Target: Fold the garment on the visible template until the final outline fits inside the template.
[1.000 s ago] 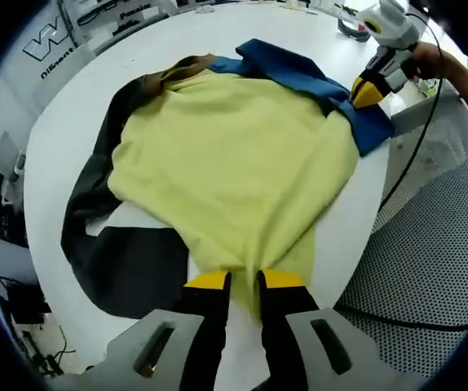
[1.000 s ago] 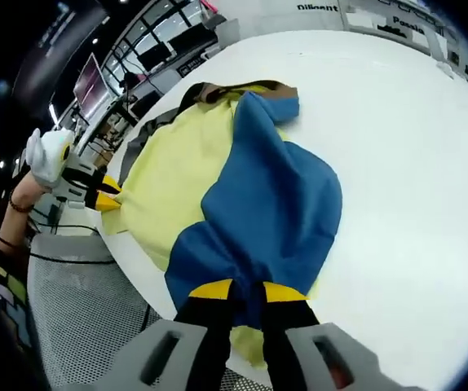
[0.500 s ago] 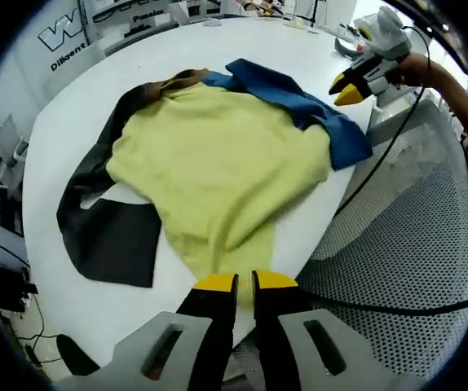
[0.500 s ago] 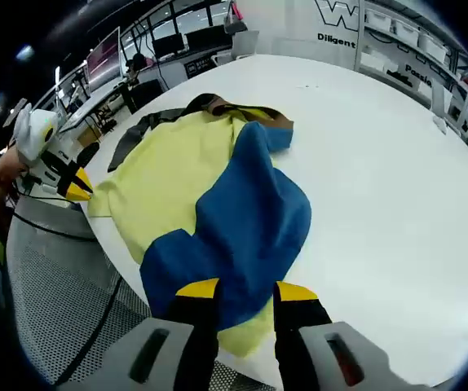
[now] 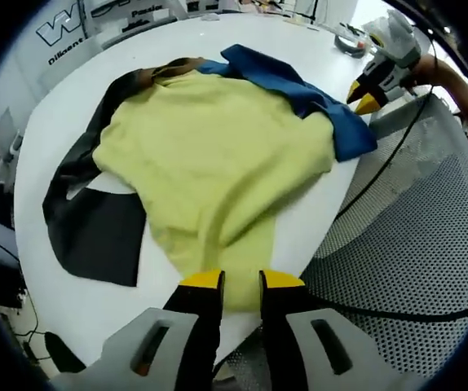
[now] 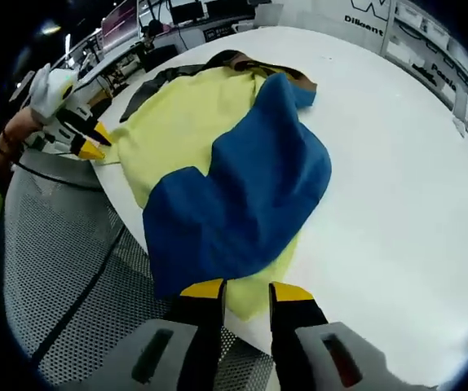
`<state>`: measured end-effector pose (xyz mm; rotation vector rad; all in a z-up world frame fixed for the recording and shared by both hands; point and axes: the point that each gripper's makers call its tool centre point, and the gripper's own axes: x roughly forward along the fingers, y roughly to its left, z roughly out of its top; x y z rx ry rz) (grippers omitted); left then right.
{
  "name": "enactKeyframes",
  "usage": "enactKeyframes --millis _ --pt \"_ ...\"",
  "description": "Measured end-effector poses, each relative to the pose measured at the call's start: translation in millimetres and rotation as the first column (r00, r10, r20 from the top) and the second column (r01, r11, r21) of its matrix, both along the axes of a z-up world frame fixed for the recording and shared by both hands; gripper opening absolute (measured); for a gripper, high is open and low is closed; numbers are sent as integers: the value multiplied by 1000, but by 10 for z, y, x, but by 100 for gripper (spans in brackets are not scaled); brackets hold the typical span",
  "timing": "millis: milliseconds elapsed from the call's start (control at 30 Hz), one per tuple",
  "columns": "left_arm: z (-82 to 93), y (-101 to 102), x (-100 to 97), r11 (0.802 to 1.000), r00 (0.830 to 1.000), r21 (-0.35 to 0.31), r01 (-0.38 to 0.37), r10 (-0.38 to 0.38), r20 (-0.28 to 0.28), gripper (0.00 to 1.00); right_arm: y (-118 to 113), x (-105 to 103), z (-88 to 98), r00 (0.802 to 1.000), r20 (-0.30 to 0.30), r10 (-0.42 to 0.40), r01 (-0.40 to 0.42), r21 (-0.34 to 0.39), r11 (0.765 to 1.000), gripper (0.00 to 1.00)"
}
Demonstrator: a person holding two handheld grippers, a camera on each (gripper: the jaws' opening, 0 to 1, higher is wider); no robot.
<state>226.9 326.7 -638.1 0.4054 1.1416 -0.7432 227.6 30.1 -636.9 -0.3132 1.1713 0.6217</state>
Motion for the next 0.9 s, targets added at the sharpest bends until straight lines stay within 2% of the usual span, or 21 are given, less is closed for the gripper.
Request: enactKeyframes --millis 67,200,367,567,633,700,733,767,900 --pt "-10 -13 -3 1000 1000 0 27 -27 8 19 17 -18 -11 999 -3 36 -36 -4 999 17" --pt "-39 -4 -13 1000 1000 6 22 -22 0 18 55 -30 -27 997 -4 81 -81 -17 997 14" --pt "-48 27 22 1000 1000 9 0 0 -3 16 49 -57 -106 997 -34 75 -76 -20 997 15" --pt "-52 40 39 999 1000 24 -20 21 -9 15 13 -23 -96 996 -24 85 -86 -37 996 10" --pt "-48 12 32 996 998 70 55 -57 26 11 11 -21 -110 993 -26 111 -113 -74 991 9" --pt "-62 -75 -68 996 998 53 70 -70 -9 0 8 -24 -113 989 -33 146 -149 -130 980 9" --pt "-61 -114 -60 996 997 41 76 -76 3 0 29 -29 -120 986 -36 163 -167 -142 976 8" --pt "-58 -80 -51 991 994 68 112 -113 12 0 47 -30 -123 988 -40 152 -156 -136 978 7" --pt "-50 -51 -51 998 997 6 69 -69 -18 0 50 -39 -124 987 -53 153 -159 -144 977 0"
